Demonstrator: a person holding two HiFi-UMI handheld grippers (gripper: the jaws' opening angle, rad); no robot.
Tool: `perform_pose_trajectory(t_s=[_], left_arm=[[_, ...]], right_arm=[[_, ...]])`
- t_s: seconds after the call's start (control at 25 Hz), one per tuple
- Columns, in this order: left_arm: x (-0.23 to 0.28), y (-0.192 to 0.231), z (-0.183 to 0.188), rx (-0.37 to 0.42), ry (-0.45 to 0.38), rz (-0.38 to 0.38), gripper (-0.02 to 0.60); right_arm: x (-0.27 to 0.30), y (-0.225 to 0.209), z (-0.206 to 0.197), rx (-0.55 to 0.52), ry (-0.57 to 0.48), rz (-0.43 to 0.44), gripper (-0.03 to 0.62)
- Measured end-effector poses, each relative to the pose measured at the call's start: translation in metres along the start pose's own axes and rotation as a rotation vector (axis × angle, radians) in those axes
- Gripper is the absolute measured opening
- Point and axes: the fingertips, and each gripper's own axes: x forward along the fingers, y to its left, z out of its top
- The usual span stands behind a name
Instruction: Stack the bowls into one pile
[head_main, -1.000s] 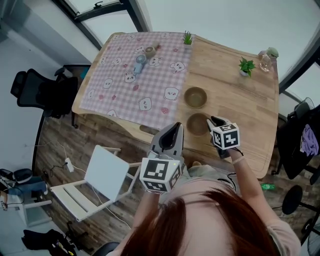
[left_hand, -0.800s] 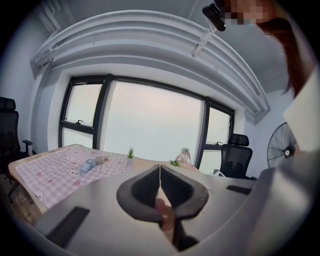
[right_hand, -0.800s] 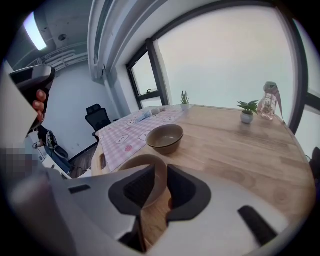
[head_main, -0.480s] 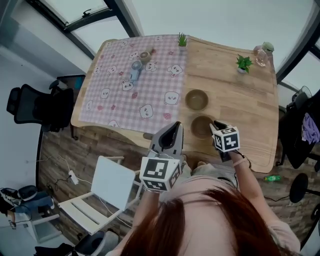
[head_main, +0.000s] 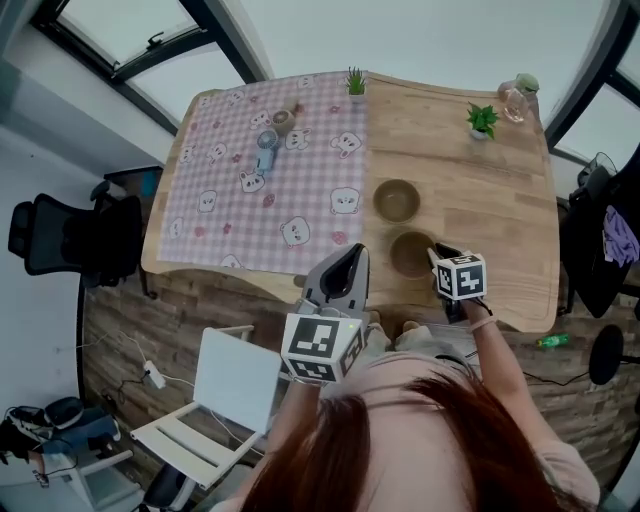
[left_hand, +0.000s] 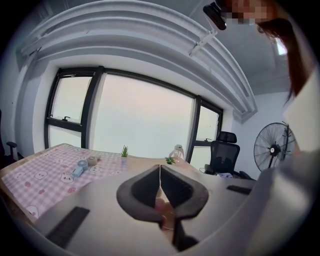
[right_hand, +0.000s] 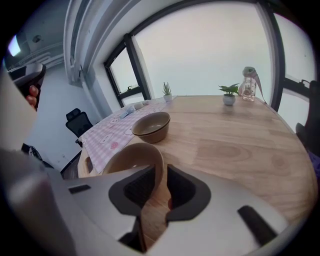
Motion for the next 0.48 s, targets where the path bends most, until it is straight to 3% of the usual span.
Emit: perform_pose_trajectory(t_s=[0.48], left_arm=[[-0.012, 0.018, 0.000, 0.021, -0.001, -0.076, 0.011]], right_arm=[[-0.008, 0.010, -0.004, 0.055, -0.021, -0.073, 0.018]])
